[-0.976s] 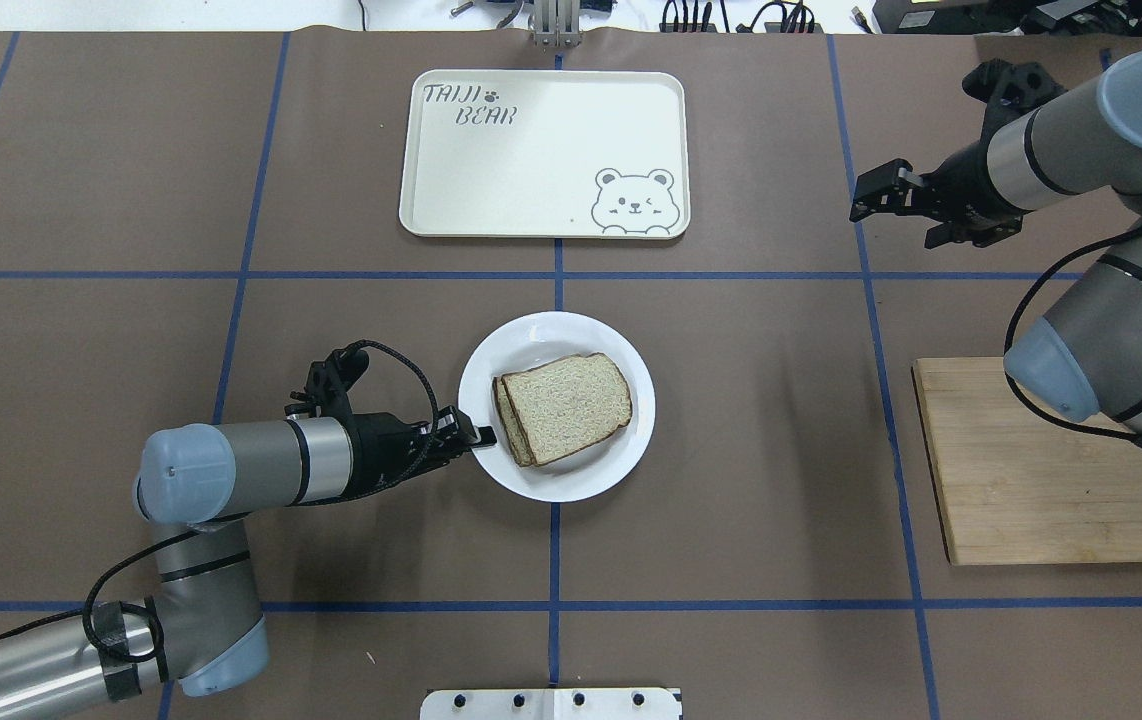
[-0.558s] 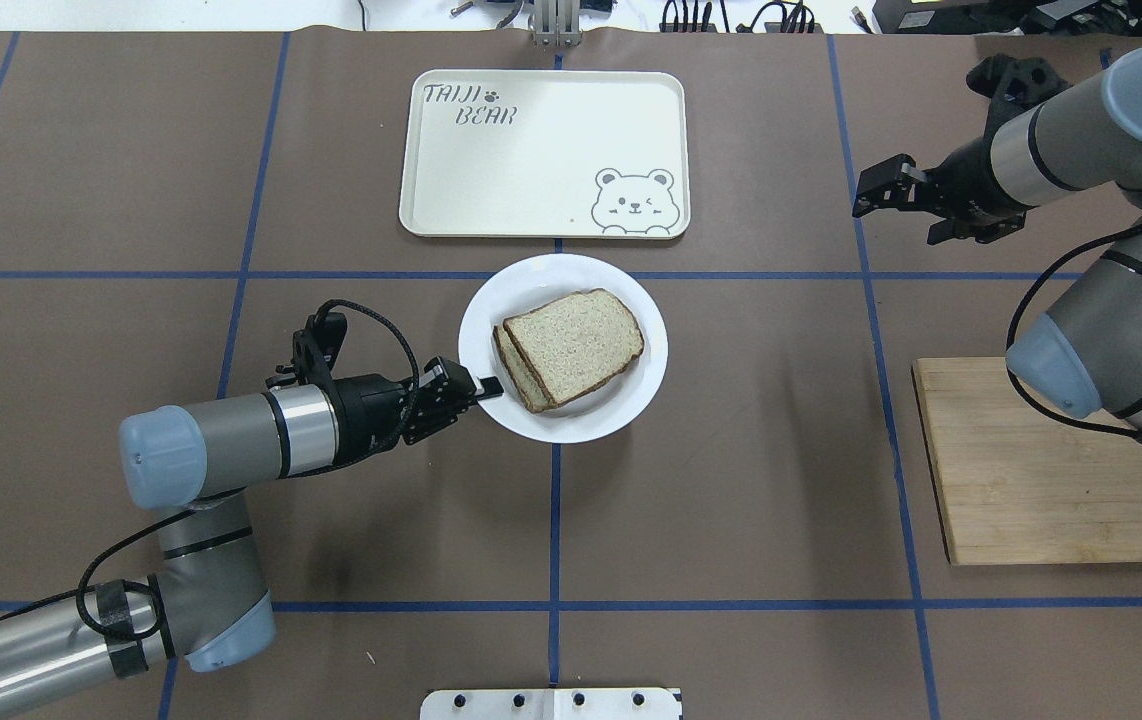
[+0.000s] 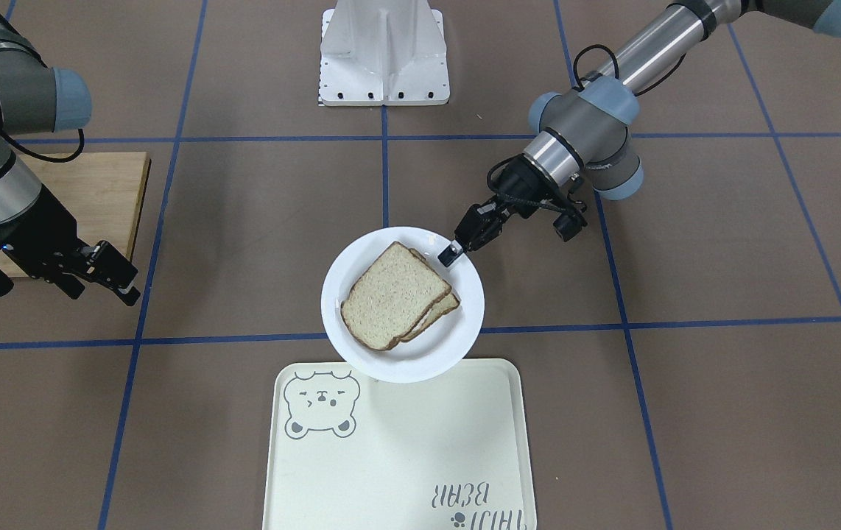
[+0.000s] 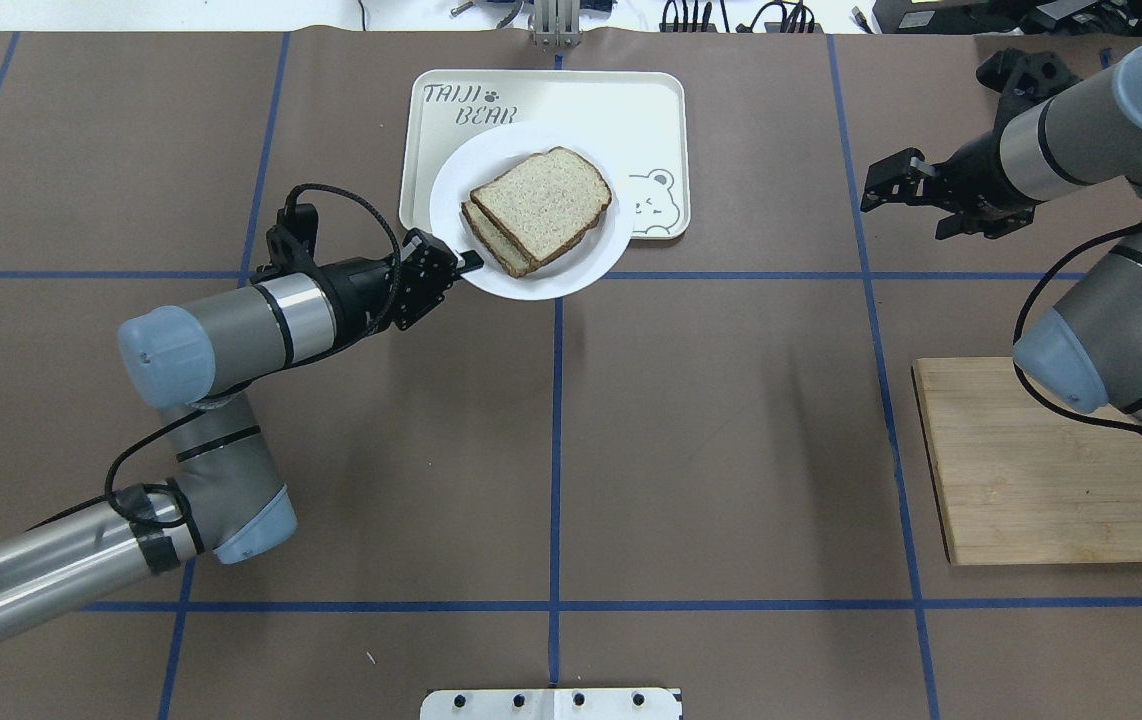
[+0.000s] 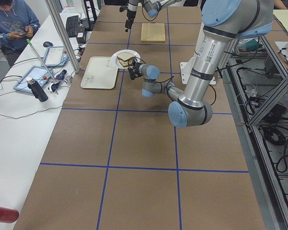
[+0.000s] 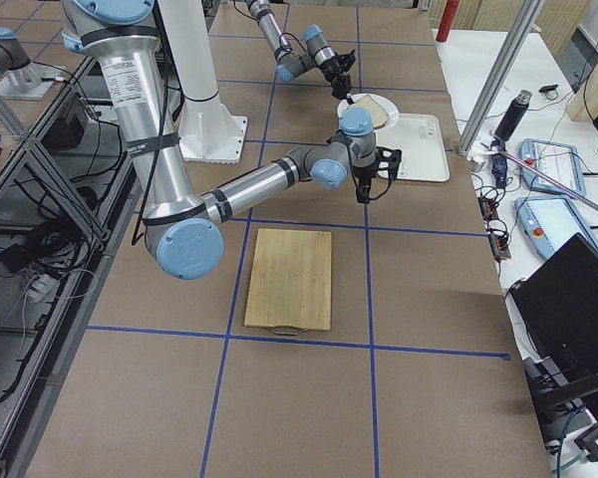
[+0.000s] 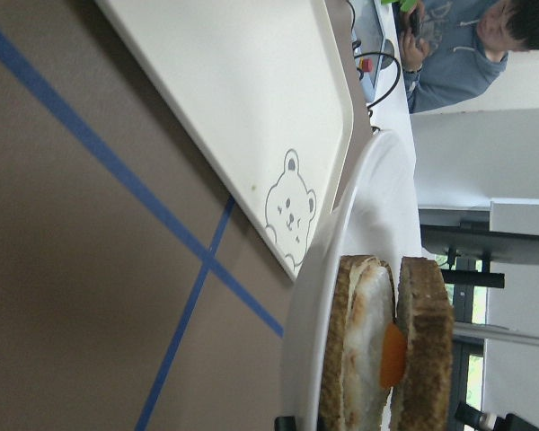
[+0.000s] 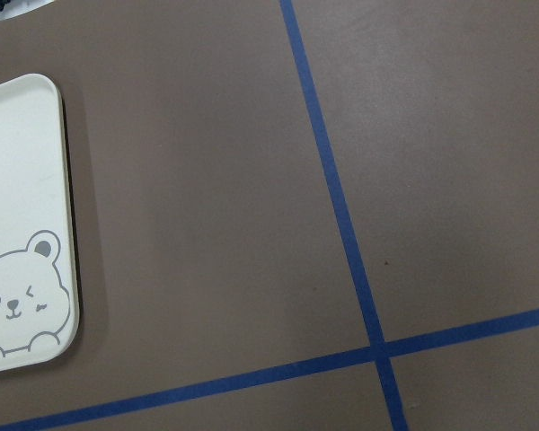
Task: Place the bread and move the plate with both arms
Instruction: 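Slide the plate with the left gripper onto the bear-printed tray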
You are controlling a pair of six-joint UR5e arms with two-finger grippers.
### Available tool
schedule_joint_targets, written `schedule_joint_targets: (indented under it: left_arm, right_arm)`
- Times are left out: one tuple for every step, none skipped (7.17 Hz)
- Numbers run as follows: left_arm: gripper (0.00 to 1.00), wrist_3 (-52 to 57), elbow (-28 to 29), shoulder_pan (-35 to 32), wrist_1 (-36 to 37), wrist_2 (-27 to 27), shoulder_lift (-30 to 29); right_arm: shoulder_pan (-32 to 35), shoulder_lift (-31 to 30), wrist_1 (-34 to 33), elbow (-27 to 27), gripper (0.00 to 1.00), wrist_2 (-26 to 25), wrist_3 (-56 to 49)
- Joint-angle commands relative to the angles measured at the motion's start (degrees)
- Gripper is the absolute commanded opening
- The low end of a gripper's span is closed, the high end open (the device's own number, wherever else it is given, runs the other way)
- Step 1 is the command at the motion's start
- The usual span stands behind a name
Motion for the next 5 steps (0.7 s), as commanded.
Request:
schedule_joint_targets:
  left_arm:
    - [0.0,-0.59,9.58,-1.51,5.03,4.23,-8.03]
    - [0.0,-3.29,11.1,-2.91,6.37,4.33,-8.86]
    - [0.0,-3.67,12.77,-3.36,8.04,4.42,-9.65]
    - [0.0,-3.67,15.74,-3.36,10.66,4.51,-12.7]
    - [0.0,-3.67,18.47,-3.28,11.13,4.94,-14.73]
  right_arm:
    - [0.39,-0.95,0.25,1.03,1.0,0.03,0.06]
    - [0.39,-1.65,0.43,1.3,1.0,-0.06,0.06]
    - [0.74,-1.74,0.52,1.3,1.0,-0.06,0.06]
    - [0.75,-2.18,0.61,1.3,1.0,-0.06,0.06]
    - [0.75,-2.36,0.69,1.39,1.0,0.03,0.06]
